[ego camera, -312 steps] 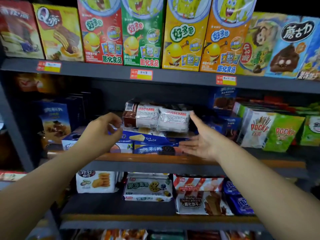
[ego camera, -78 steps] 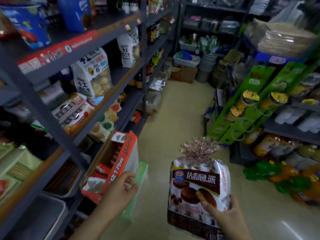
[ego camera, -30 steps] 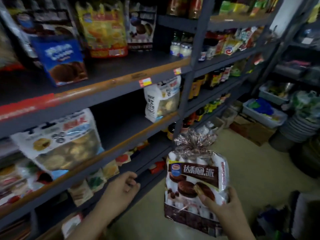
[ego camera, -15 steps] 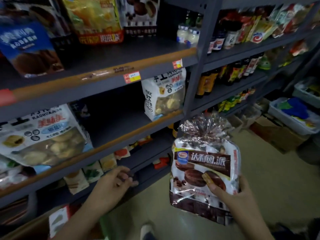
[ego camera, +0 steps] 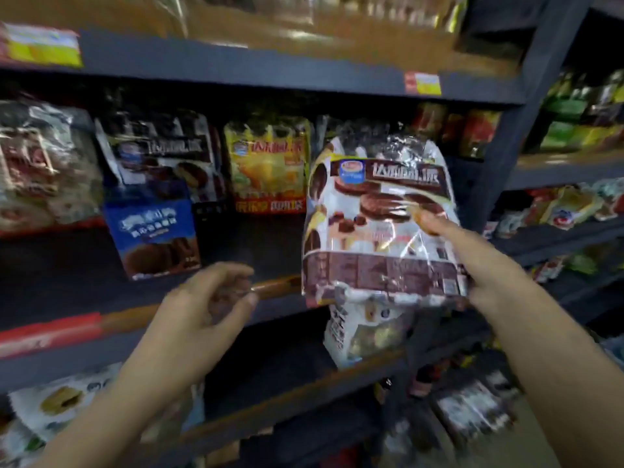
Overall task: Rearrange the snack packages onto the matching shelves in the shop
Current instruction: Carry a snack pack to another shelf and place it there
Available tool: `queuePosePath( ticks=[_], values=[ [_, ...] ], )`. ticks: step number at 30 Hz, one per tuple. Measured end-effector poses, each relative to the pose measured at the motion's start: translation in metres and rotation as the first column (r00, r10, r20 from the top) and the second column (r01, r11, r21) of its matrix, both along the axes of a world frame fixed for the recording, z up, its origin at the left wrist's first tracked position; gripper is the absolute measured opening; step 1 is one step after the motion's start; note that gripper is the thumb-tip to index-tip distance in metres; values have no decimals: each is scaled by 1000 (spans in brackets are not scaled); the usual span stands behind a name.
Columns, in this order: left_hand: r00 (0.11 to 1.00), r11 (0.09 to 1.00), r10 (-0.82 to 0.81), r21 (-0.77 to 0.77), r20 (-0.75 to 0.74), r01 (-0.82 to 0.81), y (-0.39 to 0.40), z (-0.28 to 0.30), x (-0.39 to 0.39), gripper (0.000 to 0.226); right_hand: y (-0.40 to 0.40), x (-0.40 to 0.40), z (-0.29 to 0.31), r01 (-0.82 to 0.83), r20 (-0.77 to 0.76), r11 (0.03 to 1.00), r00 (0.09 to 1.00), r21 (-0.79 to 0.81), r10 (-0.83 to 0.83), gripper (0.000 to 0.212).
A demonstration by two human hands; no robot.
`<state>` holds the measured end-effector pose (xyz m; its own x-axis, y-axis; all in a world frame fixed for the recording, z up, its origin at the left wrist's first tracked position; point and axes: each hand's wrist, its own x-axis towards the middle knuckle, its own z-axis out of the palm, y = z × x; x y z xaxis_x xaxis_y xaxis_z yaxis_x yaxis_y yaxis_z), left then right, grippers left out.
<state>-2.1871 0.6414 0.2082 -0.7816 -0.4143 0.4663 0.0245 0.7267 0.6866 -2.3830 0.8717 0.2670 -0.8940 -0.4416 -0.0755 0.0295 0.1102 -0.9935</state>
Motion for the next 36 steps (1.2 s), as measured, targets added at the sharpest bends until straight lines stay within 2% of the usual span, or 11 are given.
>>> queuePosePath(
  ticks=[2,4,8,10,16,18,22,29,32,36],
  values=[
    [1000,1000,-8,-24,-22,7,-8,15,-14,27,-19,-28,8,-50,27,995,998,-84,52,45],
    [1000,998,12,-56,-8,-12,-17,21,-27,27,-32,-53,13,-60,26,992,998,-112,63,39],
    [997,993,68,-100,29,-65,-33,25,-39,26,-51,-105,13,-85,-77,987,994,-138,75,56],
    [993,987,113,-118,23,-110,-37,26,-41,26,-58,-133,9,-110,-123,984,988,-142,92,57],
    [979,975,203,-97,15,-200,-31,26,-43,32,-80,-204,-11,-127,-263,990,959,-58,107,75],
    [972,969,232,-91,17,-230,-27,26,-45,33,-84,-212,-16,-117,-261,992,960,-36,104,71],
    [960,959,279,-65,15,-277,-17,21,-51,33,-96,-221,-26,-62,-321,995,947,-82,33,48],
    [947,947,321,-12,17,-321,1,11,-60,35,-126,-234,-29,-1,-358,999,933,-50,-17,30],
    [938,939,345,4,18,-345,7,10,-57,30,-130,-240,-33,49,-395,997,916,-56,-67,31],
    [922,922,388,10,-7,-388,11,8,-49,25,-128,-242,-40,141,-385,985,908,-96,-167,47]
  ],
)
